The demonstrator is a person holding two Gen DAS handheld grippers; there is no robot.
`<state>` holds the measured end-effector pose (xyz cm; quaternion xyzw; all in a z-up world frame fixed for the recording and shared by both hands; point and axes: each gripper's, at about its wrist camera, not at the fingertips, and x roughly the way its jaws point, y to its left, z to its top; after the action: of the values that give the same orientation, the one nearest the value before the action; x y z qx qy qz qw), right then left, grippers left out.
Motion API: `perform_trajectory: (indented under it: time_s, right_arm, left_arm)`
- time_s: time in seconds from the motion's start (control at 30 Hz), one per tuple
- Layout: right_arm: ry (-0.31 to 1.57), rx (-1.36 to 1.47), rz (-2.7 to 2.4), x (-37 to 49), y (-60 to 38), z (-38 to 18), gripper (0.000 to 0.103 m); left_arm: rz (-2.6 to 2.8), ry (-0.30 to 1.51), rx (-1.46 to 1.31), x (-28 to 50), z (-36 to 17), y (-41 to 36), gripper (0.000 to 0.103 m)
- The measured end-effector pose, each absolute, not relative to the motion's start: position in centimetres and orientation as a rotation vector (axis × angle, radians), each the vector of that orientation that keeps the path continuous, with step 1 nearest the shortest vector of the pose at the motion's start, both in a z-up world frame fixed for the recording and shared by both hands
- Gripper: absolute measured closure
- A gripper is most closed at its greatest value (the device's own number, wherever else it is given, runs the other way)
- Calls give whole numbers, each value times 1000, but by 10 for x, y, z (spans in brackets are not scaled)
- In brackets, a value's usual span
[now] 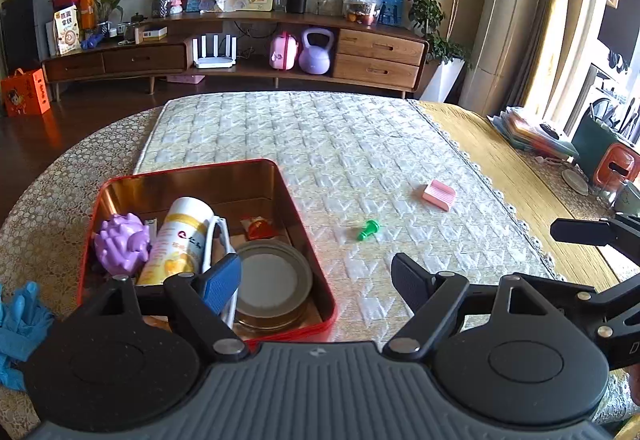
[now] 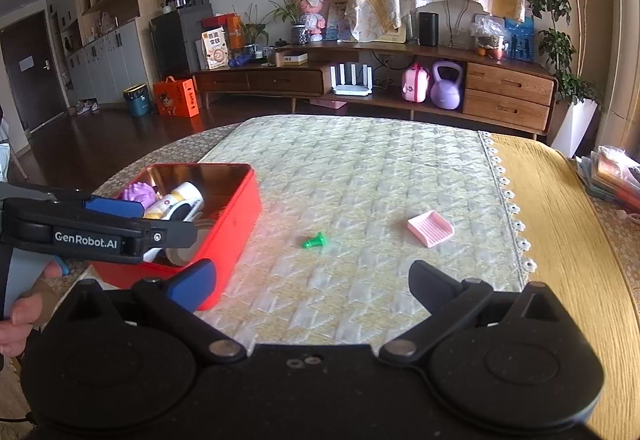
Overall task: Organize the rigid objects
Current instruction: 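Move the left tool to the green piece while the right tool approaches the pink dish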
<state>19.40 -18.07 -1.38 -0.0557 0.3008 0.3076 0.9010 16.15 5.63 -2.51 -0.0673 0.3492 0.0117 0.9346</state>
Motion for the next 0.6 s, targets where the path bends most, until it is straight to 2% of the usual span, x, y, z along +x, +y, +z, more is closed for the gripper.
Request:
perform_trajectory:
  time_s: [0.27, 0.6]
  right_arm:
    - [633, -117, 569, 214, -220, -23, 0]
    - [648, -135, 523, 262, -236, -40, 0]
  left_arm:
    - [-60, 730, -67, 177, -44, 10, 21]
    - [-36, 745, -81, 219, -58, -4, 21]
